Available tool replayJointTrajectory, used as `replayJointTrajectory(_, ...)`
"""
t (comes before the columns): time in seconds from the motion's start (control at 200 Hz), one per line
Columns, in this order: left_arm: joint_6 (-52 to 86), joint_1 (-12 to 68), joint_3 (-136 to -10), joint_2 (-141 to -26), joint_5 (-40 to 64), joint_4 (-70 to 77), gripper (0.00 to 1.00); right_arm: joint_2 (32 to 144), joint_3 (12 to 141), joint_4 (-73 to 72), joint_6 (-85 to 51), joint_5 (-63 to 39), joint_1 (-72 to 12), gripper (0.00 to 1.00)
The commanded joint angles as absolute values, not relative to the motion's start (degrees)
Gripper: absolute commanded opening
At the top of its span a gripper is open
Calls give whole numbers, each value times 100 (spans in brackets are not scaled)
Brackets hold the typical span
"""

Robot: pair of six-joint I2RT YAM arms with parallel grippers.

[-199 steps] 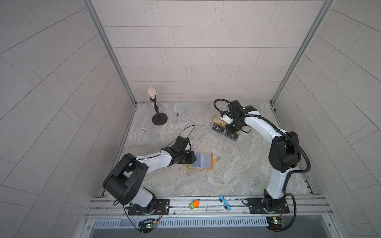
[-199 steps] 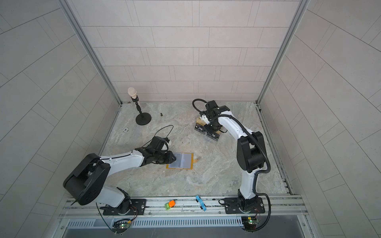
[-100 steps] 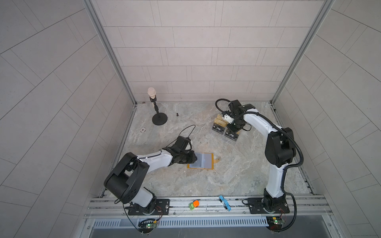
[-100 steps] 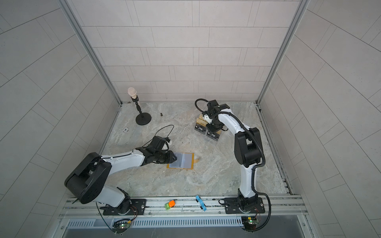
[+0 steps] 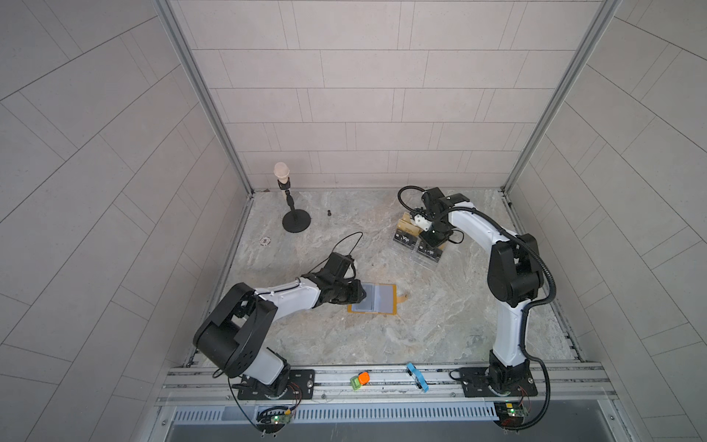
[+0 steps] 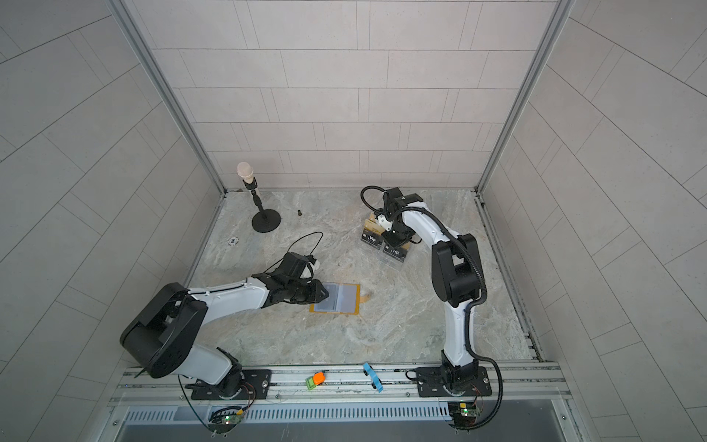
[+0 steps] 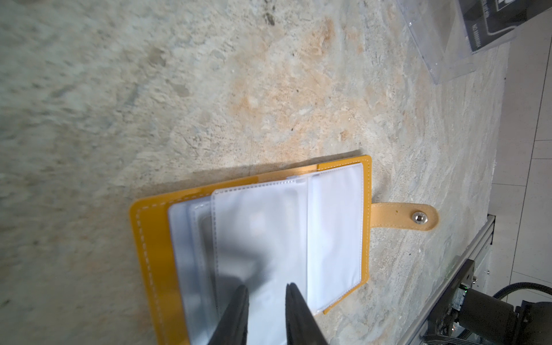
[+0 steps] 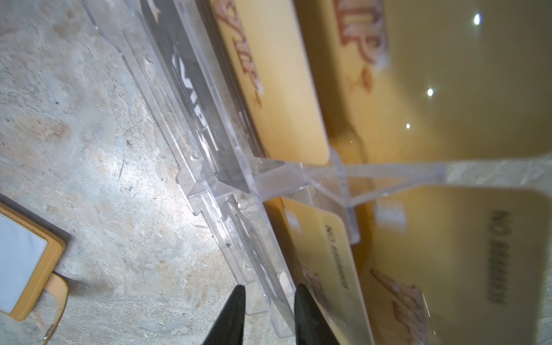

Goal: Insert credit cards into a card holder
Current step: Pick up the credit card from the storage box.

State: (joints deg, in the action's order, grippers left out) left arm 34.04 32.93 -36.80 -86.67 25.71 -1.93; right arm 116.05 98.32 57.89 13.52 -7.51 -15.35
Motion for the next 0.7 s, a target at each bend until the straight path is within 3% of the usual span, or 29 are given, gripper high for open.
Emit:
replayJointTrajectory(0.0, 3358, 3305, -3691, -8693, 2515, -292, 27, 11704, 9810, 5943, 1507, -720, -1529, 30)
replayJointTrajectory(0.421, 3344, 3261, -3648, -8683, 2539, -298, 27, 11733, 9690, 5959, 1603, -796, -1529, 29)
replayJointTrajectory(0.696, 3349, 3252, -3631, -8654, 2540, -290, 27, 11709, 9698, 5934, 1600, -750, -1538, 23)
